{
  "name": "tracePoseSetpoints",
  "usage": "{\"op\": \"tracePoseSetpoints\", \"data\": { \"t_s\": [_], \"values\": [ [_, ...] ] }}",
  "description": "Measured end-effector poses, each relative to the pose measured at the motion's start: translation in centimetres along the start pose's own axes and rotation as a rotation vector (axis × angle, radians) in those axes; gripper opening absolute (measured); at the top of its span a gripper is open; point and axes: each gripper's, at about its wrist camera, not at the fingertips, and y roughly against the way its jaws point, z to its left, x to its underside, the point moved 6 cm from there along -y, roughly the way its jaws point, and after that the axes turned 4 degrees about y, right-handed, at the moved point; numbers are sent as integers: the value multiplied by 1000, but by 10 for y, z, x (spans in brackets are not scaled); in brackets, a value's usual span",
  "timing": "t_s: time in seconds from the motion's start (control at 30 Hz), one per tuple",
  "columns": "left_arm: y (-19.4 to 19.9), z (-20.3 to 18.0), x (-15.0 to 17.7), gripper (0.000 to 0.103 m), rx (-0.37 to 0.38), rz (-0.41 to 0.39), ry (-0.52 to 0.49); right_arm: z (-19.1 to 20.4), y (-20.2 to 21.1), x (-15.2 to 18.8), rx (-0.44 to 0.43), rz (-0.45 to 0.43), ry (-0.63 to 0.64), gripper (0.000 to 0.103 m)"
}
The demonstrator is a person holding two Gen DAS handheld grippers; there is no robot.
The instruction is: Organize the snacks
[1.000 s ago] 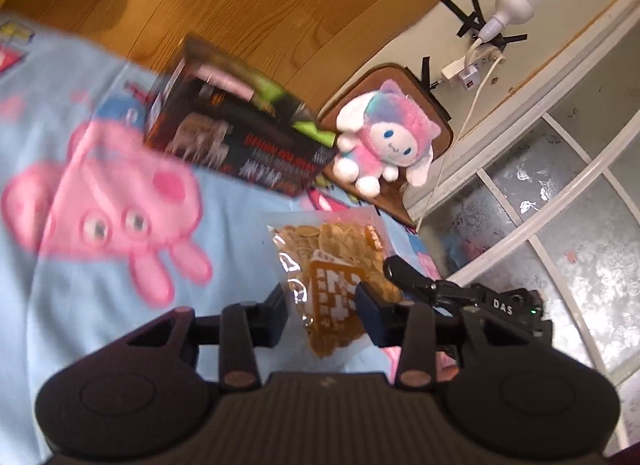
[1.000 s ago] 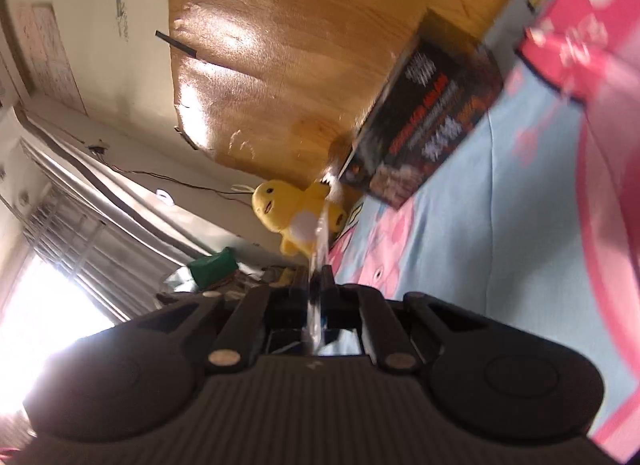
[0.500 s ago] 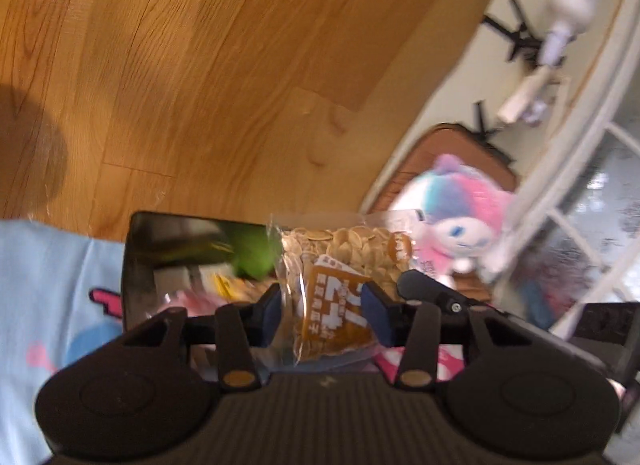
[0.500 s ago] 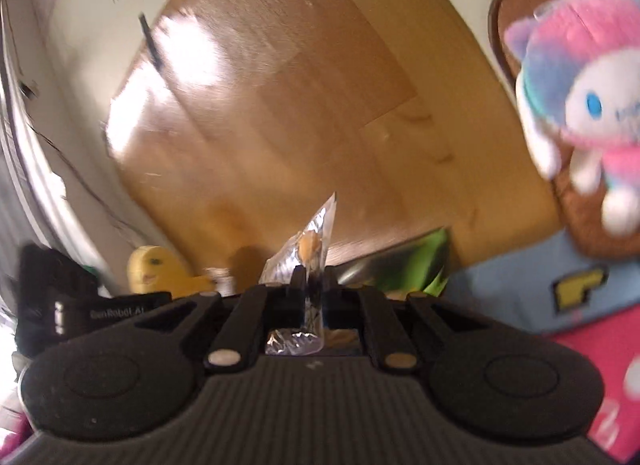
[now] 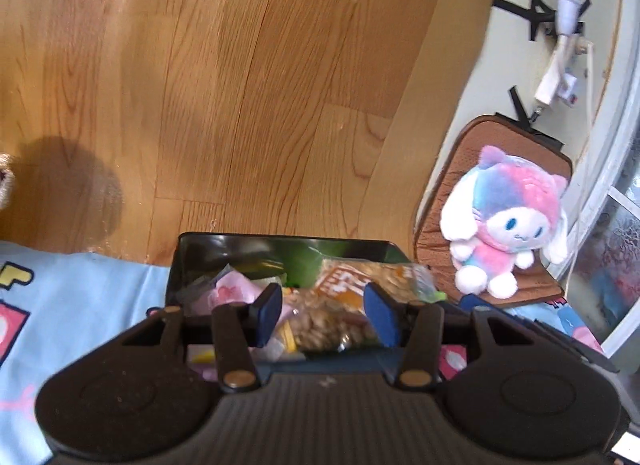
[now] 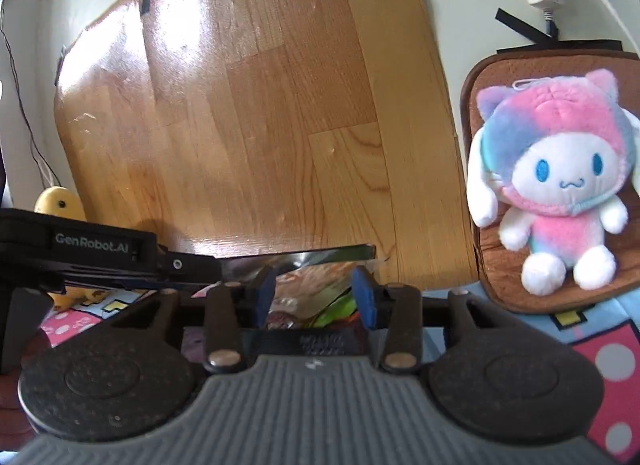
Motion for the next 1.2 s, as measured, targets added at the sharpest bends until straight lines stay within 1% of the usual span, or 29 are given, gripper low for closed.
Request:
{"op": "tracePoseSetpoints", "data": {
  "t_s": [0.13,0.23,0.5,0.73,0.97,1.07,1.17,1.2],
  "values": [
    [31,-5,14,52,-9,-19,-21,10,28,5,-7,-3,-59,46],
    [45,-6,31,53,-29,-2,-27,17,50,13,-13,2,-96,46],
    [70,-6,79,53,-105,51,-49,33,91,33,-18,39,-140,46],
    [86,-5,114,55,-160,70,-77,45,114,50,-30,67,-162,49],
    [97,-1,137,56,-190,87,-84,55,127,64,-52,103,-181,50],
    [103,0,141,61,-195,86,-75,59,133,62,-63,100,-187,51],
    [110,-1,143,63,-194,80,-73,62,141,58,-69,87,-191,57],
    [112,-1,143,65,-192,78,-72,64,143,56,-71,81,-191,57]
  ]
}}
